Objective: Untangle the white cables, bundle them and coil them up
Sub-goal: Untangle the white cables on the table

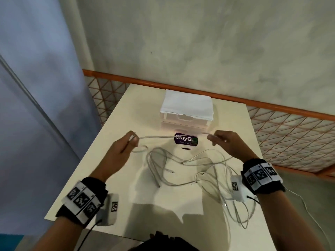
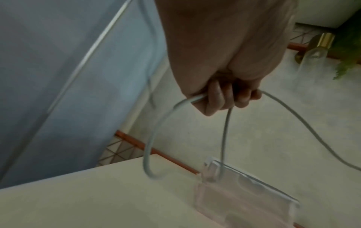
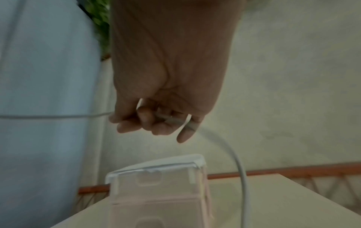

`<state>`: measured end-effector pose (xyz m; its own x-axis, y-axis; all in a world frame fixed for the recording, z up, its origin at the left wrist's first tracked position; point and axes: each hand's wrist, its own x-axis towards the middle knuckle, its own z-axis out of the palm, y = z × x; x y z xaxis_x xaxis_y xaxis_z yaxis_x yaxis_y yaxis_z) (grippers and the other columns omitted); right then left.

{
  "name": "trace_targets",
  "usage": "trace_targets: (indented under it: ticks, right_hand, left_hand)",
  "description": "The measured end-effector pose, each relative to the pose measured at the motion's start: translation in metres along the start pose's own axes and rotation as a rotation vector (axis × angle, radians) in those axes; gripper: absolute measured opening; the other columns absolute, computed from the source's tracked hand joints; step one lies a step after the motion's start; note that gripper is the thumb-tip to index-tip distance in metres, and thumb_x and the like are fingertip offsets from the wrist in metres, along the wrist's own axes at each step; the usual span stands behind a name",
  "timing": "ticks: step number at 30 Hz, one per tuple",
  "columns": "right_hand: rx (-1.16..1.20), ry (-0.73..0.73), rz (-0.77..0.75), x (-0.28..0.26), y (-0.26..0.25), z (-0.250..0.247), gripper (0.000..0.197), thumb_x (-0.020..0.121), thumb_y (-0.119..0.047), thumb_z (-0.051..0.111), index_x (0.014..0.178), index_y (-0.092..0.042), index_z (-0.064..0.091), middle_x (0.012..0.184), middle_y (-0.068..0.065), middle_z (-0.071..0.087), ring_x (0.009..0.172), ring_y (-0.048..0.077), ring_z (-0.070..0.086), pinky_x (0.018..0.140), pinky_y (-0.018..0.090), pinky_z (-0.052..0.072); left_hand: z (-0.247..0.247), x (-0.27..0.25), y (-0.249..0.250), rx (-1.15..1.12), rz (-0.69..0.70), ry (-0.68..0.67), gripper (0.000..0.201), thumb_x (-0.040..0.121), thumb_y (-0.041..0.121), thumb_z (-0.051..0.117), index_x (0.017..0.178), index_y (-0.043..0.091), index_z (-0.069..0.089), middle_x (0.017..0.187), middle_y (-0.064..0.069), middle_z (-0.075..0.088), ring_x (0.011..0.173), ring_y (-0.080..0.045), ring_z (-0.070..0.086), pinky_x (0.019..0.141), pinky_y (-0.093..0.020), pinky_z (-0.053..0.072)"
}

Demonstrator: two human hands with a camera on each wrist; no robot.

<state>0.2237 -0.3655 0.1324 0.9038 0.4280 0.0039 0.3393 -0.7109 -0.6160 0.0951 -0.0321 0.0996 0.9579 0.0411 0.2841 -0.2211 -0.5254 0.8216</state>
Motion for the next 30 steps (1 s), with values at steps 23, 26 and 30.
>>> trace_targets:
  ticks: [23, 26, 30]
  right_hand:
    - [-0.027, -0.347, -0.025, -0.045, -0.022, 0.187, 0.020, 0.089, -0.020, 0.057, 0.101, -0.003, 0.057, 0.094, 0.017, 0.061, 0.084, 0.024, 0.054, 0.070, 0.027, 0.034]
    - [0.002, -0.370, 0.029, -0.028, -0.041, 0.223, 0.041, 0.089, -0.026, 0.059, 0.119, -0.003, 0.045, 0.119, 0.012, 0.048, 0.107, 0.024, 0.048, 0.084, 0.027, 0.034]
    - [-0.176, -0.359, 0.098, -0.020, -0.044, 0.236, 0.034, 0.095, -0.013, 0.044, 0.125, 0.004, 0.040, 0.132, 0.022, 0.043, 0.115, 0.034, 0.052, 0.094, 0.035, 0.040]
  left_hand:
    - [0.021, -0.081, -0.026, 0.059, -0.395, -0.354, 0.031, 0.086, 0.052, 0.056, 0.082, 0.021, 0.061, 0.066, 0.003, 0.056, 0.058, -0.005, 0.048, 0.062, -0.021, 0.040]
    - [0.019, -0.079, -0.018, 0.008, -0.404, -0.293, 0.021, 0.095, 0.038, 0.049, 0.090, 0.023, 0.062, 0.067, 0.010, 0.060, 0.063, -0.003, 0.054, 0.062, -0.020, 0.045]
    - [0.015, -0.079, -0.018, 0.015, -0.406, -0.197, 0.022, 0.097, 0.038, 0.044, 0.090, 0.025, 0.061, 0.068, 0.010, 0.058, 0.065, -0.005, 0.050, 0.058, -0.014, 0.039]
